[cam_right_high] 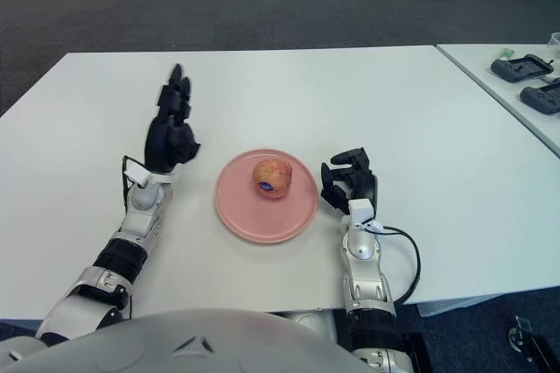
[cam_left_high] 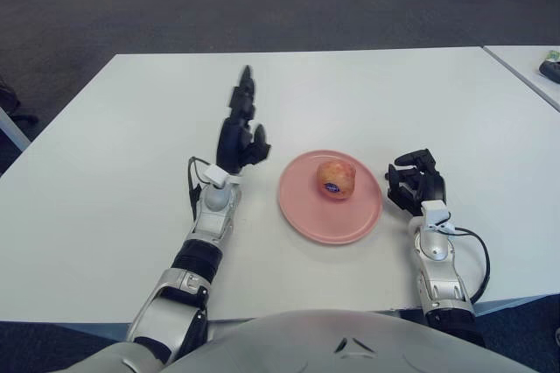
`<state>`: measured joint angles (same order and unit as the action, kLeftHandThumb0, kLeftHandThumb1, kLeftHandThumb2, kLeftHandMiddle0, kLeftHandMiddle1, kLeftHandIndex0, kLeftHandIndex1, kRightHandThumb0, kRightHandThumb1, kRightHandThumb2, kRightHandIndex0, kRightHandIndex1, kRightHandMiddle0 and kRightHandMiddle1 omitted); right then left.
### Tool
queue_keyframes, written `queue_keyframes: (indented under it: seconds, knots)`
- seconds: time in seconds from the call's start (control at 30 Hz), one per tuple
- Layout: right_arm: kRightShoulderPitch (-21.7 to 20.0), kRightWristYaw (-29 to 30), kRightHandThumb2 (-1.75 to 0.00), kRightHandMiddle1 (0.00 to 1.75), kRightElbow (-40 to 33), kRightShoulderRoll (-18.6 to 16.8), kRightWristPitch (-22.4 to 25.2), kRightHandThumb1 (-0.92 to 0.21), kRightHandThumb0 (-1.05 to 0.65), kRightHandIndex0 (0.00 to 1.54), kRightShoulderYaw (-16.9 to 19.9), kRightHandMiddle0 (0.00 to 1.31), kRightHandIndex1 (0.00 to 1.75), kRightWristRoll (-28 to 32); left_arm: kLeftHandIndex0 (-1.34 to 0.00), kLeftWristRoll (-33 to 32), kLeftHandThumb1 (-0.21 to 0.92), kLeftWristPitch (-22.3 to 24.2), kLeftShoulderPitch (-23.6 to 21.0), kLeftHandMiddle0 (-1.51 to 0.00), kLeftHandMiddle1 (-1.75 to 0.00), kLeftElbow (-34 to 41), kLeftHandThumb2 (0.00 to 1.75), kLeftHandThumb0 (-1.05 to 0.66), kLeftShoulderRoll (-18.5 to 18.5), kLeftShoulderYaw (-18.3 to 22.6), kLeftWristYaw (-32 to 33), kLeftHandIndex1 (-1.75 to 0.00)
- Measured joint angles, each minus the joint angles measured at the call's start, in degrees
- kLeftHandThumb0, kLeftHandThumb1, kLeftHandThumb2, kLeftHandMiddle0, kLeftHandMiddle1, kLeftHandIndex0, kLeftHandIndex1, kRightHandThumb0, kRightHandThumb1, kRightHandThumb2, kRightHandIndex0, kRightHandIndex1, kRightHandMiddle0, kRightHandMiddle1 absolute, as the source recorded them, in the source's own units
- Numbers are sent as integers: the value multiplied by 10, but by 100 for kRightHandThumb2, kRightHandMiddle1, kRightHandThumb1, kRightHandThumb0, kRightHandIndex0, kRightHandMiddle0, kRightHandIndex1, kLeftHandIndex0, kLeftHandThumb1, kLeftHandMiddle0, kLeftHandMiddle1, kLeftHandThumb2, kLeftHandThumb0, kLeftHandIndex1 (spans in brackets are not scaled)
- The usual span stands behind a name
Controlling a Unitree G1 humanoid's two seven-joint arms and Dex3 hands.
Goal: Put the apple into the plate.
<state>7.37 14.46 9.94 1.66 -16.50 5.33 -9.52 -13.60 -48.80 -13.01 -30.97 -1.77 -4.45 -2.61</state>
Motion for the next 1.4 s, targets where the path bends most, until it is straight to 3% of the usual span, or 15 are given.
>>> queue_keyframes:
  seconds: [0.33, 0.5, 0.6, 0.73, 0.93, 1.0, 1.1, 1.2, 1.4]
  knots:
    - [-4, -1, -79, 175, 0, 0, 1, -73, -37, 63, 3, 31, 120, 1, -1, -102, 92, -1, -2, -3, -2, -72, 92, -83, 52, 112, -31, -1]
    - [-4, -1, -80, 175, 1, 0, 1, -72, -37, 64, 3, 31, 121, 0, 0, -95, 92, 5, -4, -12, -20, -85, 86, -75, 70, 151, 0, -27]
    - [-5, -1, -80, 175, 1, 0, 1, -72, -37, 64, 2, 31, 122, 0, 0, -70, 92, 12, -4, -7, -51, -93, 82, -70, 72, 163, 29, -41]
    - [-7, -1, -81, 175, 3, 0, 2, -72, -37, 65, 1, 31, 122, -2, 0, -26, 92, 8, -17, -9, -75, -122, 77, -66, 67, 174, 64, -64]
    - [-9, -1, -81, 175, 7, 1, 2, -72, -37, 63, 2, 32, 121, -1, 0, 30, 88, -7, -37, -10, -106, -176, 76, -61, 45, 181, 86, -105]
    - [-9, -1, -81, 175, 8, 1, 2, -72, -37, 63, 2, 31, 121, -1, 0, 38, 81, -12, -42, -11, -116, -188, 82, -57, 40, 182, 87, -124]
    - [-9, -1, -80, 175, 8, 1, 2, -72, -37, 63, 2, 31, 121, -1, -13, 52, 88, -12, -44, -19, -131, -196, 62, -42, 34, 182, 92, -158]
    - [-10, -1, -80, 175, 9, 1, 2, -72, -37, 63, 2, 31, 122, -2, -21, 78, 85, -4, -44, -27, -145, -200, 64, -38, 28, 179, 115, -169]
    - [-11, -1, -80, 175, 9, 1, 3, -72, -37, 63, 2, 31, 123, -2, -30, 143, 74, 15, -41, -44, -161, -208, 78, -38, 15, 164, 174, -174]
